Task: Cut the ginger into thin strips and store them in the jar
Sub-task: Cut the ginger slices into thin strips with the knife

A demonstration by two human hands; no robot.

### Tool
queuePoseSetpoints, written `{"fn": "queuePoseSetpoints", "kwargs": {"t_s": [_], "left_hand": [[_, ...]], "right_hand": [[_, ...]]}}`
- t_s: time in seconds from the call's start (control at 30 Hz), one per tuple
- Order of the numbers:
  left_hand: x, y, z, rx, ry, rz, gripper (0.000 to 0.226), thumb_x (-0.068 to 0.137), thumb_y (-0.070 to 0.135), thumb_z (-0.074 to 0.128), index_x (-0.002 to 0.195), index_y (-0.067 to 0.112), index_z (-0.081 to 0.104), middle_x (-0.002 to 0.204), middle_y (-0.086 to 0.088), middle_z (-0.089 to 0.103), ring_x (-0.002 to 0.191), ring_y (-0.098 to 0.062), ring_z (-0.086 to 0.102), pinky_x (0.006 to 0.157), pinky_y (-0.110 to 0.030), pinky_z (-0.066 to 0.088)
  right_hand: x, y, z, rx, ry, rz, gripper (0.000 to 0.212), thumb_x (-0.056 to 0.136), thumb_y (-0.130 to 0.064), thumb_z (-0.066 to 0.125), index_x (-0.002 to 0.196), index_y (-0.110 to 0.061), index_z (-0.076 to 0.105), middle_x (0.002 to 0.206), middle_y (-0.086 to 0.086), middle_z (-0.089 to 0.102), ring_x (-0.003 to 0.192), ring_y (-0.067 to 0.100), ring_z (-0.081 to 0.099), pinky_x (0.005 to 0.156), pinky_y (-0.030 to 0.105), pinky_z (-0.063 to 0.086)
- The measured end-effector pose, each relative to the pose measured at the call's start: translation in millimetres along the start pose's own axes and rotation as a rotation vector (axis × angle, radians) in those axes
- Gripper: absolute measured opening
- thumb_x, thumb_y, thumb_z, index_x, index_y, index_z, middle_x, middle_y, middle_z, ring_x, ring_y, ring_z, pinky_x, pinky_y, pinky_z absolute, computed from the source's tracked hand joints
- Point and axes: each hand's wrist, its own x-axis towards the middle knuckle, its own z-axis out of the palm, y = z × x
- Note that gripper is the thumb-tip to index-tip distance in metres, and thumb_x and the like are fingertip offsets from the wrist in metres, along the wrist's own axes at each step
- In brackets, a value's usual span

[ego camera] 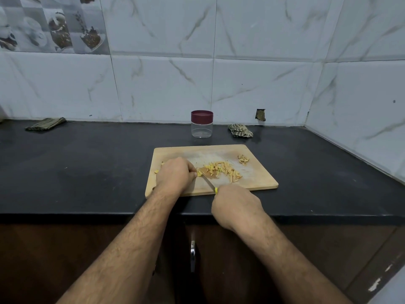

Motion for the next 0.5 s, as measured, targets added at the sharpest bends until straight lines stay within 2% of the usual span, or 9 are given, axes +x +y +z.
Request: {"fn": "queuePoseSetpoints", "kwargs": {"t_s": [0.5], "left_hand": [[0.1, -0.3, 2.0, -0.051, 0.017, -0.066, 0.012, 0.088, 0.033, 0.069, 0.098, 0.037, 0.076, 0.107, 0.014, 0.071, 0.104, -0.015, 0.062, 0.081, -0.032, 0.052]], "right_hand": [[28.2, -15.9, -1.2, 0.035, 0.014, -0.054, 0.031, 0.095, -0.012, 0.045, 0.123, -0.013, 0.058, 0.118, 0.007, 0.062, 0.090, 0.024, 0.051, 0.077, 0.034, 0.046]]}}
